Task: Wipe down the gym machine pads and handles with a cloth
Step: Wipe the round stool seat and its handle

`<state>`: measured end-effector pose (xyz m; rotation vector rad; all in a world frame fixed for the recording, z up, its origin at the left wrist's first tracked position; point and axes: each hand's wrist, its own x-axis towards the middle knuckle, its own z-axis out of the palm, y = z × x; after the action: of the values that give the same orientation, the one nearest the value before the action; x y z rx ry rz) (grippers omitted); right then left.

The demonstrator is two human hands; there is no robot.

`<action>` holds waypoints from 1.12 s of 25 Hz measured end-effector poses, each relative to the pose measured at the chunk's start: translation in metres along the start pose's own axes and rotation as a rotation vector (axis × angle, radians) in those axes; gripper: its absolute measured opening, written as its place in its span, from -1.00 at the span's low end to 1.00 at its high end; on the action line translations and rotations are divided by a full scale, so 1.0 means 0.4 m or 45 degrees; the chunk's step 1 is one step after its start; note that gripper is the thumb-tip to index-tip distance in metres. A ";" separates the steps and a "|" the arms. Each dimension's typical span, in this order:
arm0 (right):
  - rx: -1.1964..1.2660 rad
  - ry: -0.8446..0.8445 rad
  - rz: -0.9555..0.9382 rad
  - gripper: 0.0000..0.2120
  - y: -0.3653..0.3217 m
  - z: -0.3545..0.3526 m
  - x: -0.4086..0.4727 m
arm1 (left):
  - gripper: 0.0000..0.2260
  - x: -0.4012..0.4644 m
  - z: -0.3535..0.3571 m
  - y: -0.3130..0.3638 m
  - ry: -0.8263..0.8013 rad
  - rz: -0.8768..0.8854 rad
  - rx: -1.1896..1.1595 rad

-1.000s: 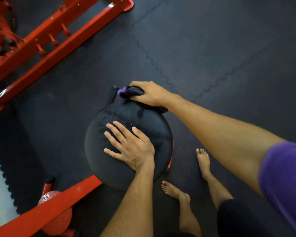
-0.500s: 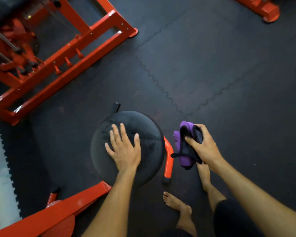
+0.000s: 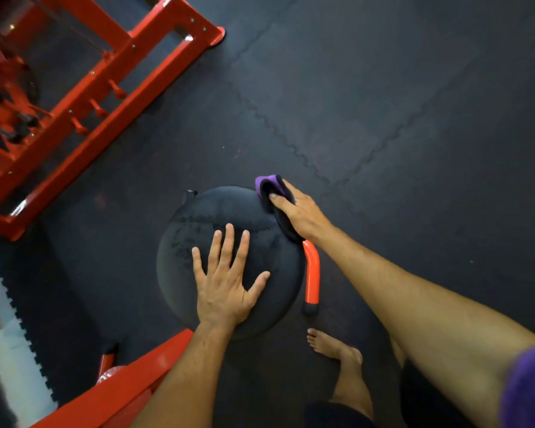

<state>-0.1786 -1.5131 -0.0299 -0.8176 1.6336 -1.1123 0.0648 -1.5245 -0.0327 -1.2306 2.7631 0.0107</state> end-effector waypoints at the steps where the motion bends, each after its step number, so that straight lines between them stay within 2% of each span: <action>1: 0.005 0.013 0.035 -0.62 0.007 0.001 -0.008 | -0.25 0.004 0.001 0.009 0.003 -0.042 -0.008; 5: -0.071 0.280 0.091 -0.63 0.103 0.053 -0.191 | -0.25 0.008 0.005 0.028 0.007 -0.096 -0.030; 8: -0.061 0.373 0.074 -0.58 0.170 0.112 -0.339 | -0.25 0.008 0.010 0.027 0.005 -0.097 -0.054; 11: -0.119 0.407 -0.099 -0.64 0.157 0.081 -0.252 | -0.26 0.003 0.019 0.028 0.036 -0.114 -0.069; 13: -0.247 0.327 -0.171 -0.66 0.103 0.041 -0.084 | -0.27 0.007 0.021 0.034 0.040 -0.133 -0.092; 15: -0.445 0.073 -0.214 -0.66 0.025 0.013 0.074 | -0.28 0.010 0.022 0.041 0.029 -0.182 -0.094; 16: -0.512 -0.046 -0.226 -0.67 0.000 0.008 0.119 | -0.28 0.010 0.022 0.047 0.022 -0.217 -0.089; 18: -0.539 -0.097 -0.221 -0.71 -0.007 -0.003 0.127 | -0.28 0.011 0.017 0.061 0.013 -0.271 -0.078; 22: -0.410 0.070 -0.234 -0.81 0.059 -0.021 -0.083 | -0.28 0.024 0.005 0.083 -0.002 -0.397 -0.100; 26: -0.290 0.210 -0.042 -0.80 0.128 0.035 -0.321 | -0.28 0.046 -0.002 0.133 -0.011 -0.588 -0.206; 28: -0.266 0.199 -0.015 -0.82 0.144 0.043 -0.338 | -0.26 0.059 -0.020 0.140 -0.080 -0.668 -0.265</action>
<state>-0.1206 -1.3775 -0.0398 -0.8929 1.9014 -1.0468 0.0069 -1.5050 -0.0296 -1.9316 2.3480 0.2886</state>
